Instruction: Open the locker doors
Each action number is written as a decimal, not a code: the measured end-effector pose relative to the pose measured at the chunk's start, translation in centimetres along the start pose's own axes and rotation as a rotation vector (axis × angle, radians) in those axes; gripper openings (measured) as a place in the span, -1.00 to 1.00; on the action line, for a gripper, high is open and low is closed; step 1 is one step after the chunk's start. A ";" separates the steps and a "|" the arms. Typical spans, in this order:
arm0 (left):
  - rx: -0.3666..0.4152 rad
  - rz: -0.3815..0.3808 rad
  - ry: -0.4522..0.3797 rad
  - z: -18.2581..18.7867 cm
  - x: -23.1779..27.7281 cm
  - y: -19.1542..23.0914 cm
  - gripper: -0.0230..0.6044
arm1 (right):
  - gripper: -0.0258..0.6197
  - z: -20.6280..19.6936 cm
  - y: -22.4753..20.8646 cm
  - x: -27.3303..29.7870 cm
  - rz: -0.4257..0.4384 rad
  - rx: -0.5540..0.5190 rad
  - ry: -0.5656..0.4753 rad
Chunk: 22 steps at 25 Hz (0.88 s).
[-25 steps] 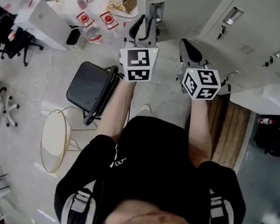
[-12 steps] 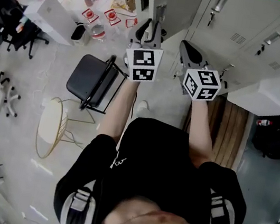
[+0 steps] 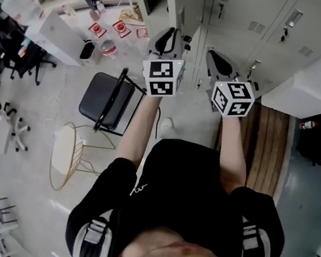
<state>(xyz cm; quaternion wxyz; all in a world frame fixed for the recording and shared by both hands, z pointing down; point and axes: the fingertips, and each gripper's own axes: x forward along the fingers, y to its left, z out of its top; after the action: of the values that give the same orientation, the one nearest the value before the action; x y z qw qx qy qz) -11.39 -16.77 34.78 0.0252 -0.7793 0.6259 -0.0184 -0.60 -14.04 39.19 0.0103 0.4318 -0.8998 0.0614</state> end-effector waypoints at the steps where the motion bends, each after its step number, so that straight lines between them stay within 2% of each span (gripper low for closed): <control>1: 0.000 -0.015 -0.001 0.1 0.0 -0.7 -0.79 | -0.86 0.1 -0.2 -0.5 -0.006 0.002 -0.004; 6: -0.017 -0.053 -0.006 0.4 -0.2 -3.2 -0.83 | -0.86 0.2 -1.0 -2.5 -0.032 0.021 -0.020; 11: -0.027 -0.142 -0.060 1.4 -1.2 -6.6 -0.86 | -0.86 -0.4 -2.0 -4.3 -0.058 0.038 -0.021; 16: -0.105 -0.176 -0.062 1.1 -1.6 -8.5 -0.89 | -0.86 -1.0 -3.2 -6.0 -0.086 0.052 -0.024; 22: -0.106 -0.195 -0.044 0.4 -1.6 -10.7 -0.89 | -0.86 -1.1 -4.8 -7.6 -0.128 0.067 -0.033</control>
<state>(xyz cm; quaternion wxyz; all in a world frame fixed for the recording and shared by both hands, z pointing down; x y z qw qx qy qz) -1.30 -12.92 35.03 -0.0044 -0.8370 0.5464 0.0297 7.88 -11.03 40.19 -0.0153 0.4895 -0.8679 0.0834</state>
